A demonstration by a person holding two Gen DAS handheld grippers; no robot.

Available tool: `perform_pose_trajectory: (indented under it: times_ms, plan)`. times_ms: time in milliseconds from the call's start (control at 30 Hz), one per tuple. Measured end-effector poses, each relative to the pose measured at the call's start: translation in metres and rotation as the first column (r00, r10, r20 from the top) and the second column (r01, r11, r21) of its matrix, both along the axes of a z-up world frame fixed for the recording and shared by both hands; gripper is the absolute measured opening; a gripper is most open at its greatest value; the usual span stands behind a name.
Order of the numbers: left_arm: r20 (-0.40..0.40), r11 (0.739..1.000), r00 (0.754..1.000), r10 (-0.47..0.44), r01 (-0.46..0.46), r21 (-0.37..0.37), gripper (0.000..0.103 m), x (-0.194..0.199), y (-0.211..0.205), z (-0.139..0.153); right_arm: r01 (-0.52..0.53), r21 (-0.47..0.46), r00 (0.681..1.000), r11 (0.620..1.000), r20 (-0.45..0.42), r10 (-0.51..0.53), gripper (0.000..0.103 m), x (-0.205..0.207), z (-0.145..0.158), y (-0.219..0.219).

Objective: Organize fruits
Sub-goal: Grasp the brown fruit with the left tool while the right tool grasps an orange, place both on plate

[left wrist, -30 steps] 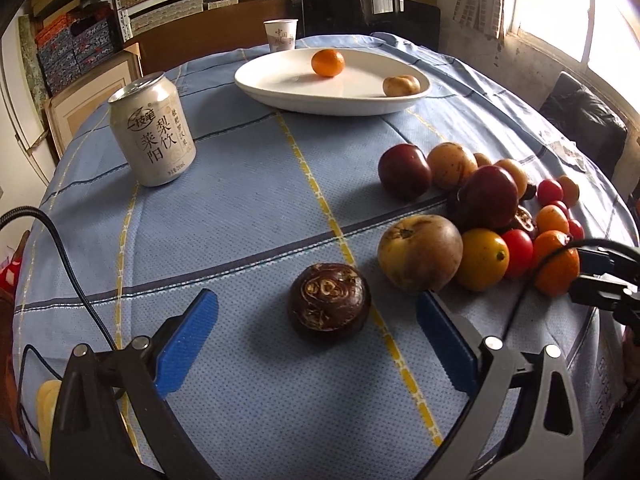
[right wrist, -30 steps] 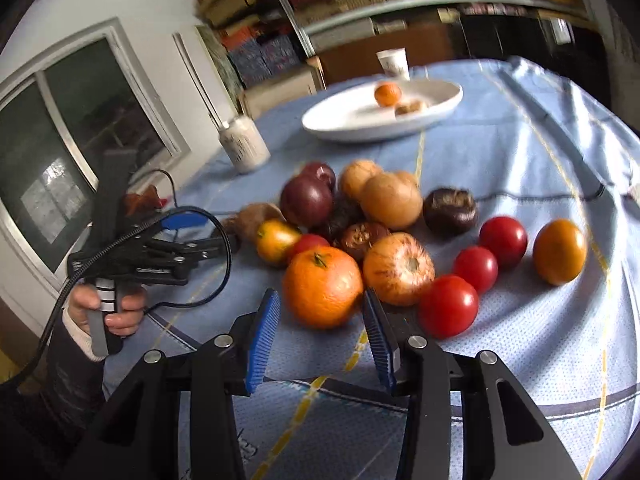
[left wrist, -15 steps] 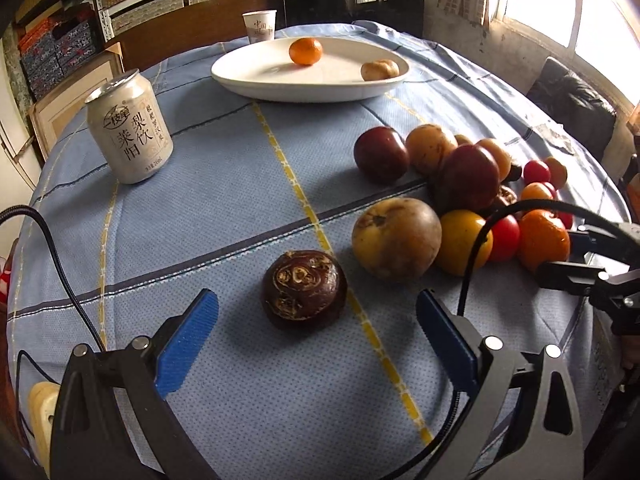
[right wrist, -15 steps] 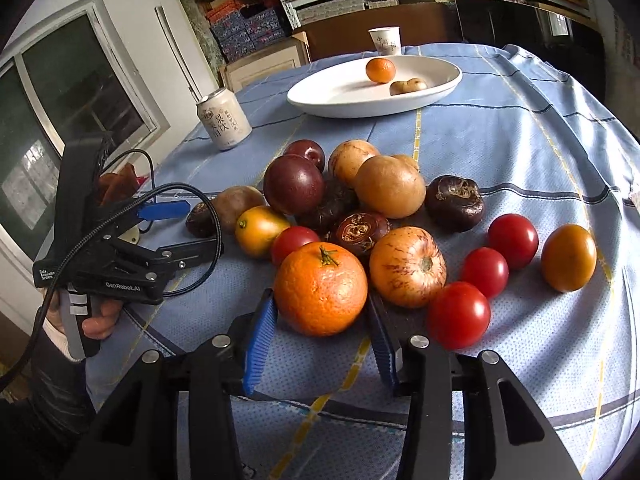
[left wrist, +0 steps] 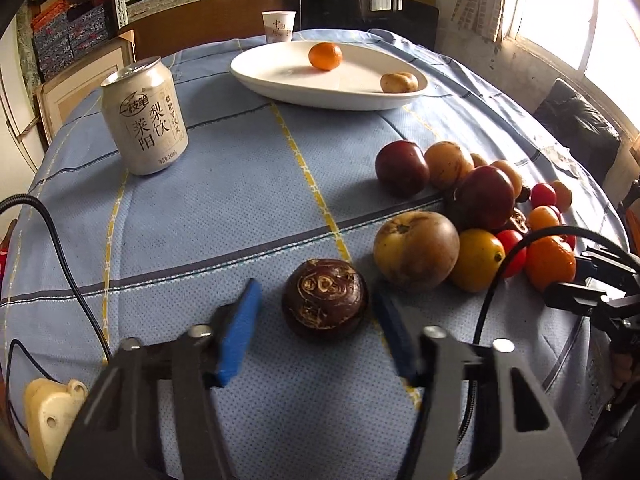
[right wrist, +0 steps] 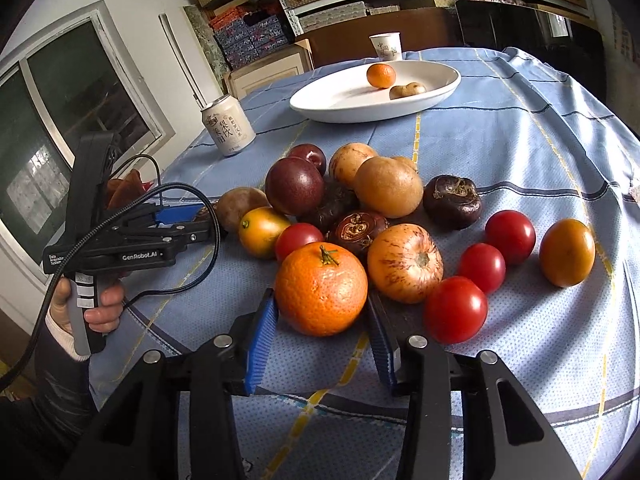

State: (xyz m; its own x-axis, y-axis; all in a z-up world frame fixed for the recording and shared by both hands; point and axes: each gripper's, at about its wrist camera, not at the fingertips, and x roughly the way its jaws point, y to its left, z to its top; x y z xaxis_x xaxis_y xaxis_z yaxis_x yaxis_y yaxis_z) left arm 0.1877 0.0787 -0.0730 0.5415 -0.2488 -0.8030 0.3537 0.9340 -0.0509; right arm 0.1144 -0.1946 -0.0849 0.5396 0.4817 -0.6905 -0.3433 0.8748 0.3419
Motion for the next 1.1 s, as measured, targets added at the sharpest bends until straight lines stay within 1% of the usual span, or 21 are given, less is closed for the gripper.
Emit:
perform_pose_trajectory:
  times_ms: [33,67,167,233,300,367,433,500,600,633,700,767,833,900,933,1033,1100]
  plan:
    - [-0.003,1.0,1.0,-0.006,0.006,-0.011,0.043,0.0,0.0,0.0,0.0,0.008,1.0,1.0,-0.002,0.0,0.044,0.0,0.0,-0.001]
    - [-0.004,1.0,1.0,-0.013,0.013,-0.016,0.041,0.0,0.0,0.001,0.0,0.011,1.0,1.0,-0.003,0.001,0.044,0.0,-0.001,-0.001]
    - [0.008,1.0,1.0,-0.016,0.016,0.003,0.041,-0.003,-0.003,0.001,-0.001,0.013,1.0,1.0,0.0,0.001,0.044,0.0,0.0,-0.002]
    - [0.011,1.0,1.0,-0.018,0.018,0.001,0.041,-0.004,-0.003,0.002,-0.002,0.017,1.0,1.0,0.004,0.002,0.044,0.0,0.0,-0.003]
    - [0.009,1.0,1.0,-0.018,0.018,-0.015,0.041,-0.005,-0.001,0.003,-0.019,0.033,1.0,0.999,0.008,0.018,0.043,-0.001,0.002,-0.004]
    - [0.008,0.998,1.0,-0.014,0.014,-0.056,0.041,-0.006,0.003,0.007,-0.03,0.039,0.999,0.999,0.018,0.029,0.043,-0.005,0.006,-0.006]
    - [0.01,0.994,1.0,-0.015,0.016,-0.111,0.041,-0.007,0.008,0.017,-0.049,0.035,0.997,0.998,0.056,0.047,0.043,-0.01,0.018,-0.01]
    - [0.029,0.989,0.999,-0.025,0.029,-0.148,0.041,-0.007,0.008,0.032,-0.067,0.046,0.994,0.997,0.086,0.062,0.043,-0.009,0.035,-0.015]
    - [0.086,0.991,0.996,-0.027,0.038,-0.131,0.041,-0.001,-0.003,0.057,-0.061,0.055,0.989,0.997,0.135,0.053,0.043,0.011,0.062,-0.025]
    - [0.107,0.992,0.994,-0.029,0.042,-0.118,0.041,0.007,-0.01,0.068,-0.054,0.044,0.988,0.998,0.149,0.047,0.043,0.019,0.067,-0.027]
    - [0.118,0.992,0.992,-0.038,0.052,-0.117,0.041,0.029,-0.023,0.082,-0.037,0.002,0.984,0.999,0.175,0.036,0.043,0.046,0.078,-0.027]
    - [0.117,0.992,0.993,-0.03,0.044,-0.115,0.041,0.052,-0.034,0.09,-0.044,-0.008,0.988,0.999,0.15,0.045,0.043,0.081,0.08,-0.026]
    - [0.111,0.995,0.994,-0.02,0.031,-0.094,0.041,0.083,-0.047,0.093,-0.045,-0.006,0.994,0.999,0.101,0.045,0.043,0.122,0.077,-0.023]
    - [0.081,0.997,0.997,0.001,0.005,-0.077,0.041,0.115,-0.058,0.09,-0.053,-0.005,0.997,0.999,0.058,0.053,0.043,0.154,0.072,-0.016]
    - [0.059,0.998,0.998,0.012,-0.008,-0.066,0.041,0.134,-0.063,0.085,-0.067,-0.02,0.996,0.998,0.049,0.068,0.043,0.173,0.069,-0.009]
    - [-0.005,0.998,0.999,0.049,-0.05,-0.035,0.041,0.176,-0.071,0.069,-0.088,-0.05,0.996,0.995,0.018,0.089,0.043,0.202,0.058,0.009]
    - [-0.029,0.998,0.997,0.067,-0.067,-0.014,0.041,0.193,-0.072,0.06,-0.097,-0.067,0.995,0.993,-0.013,0.097,0.043,0.216,0.05,0.017]
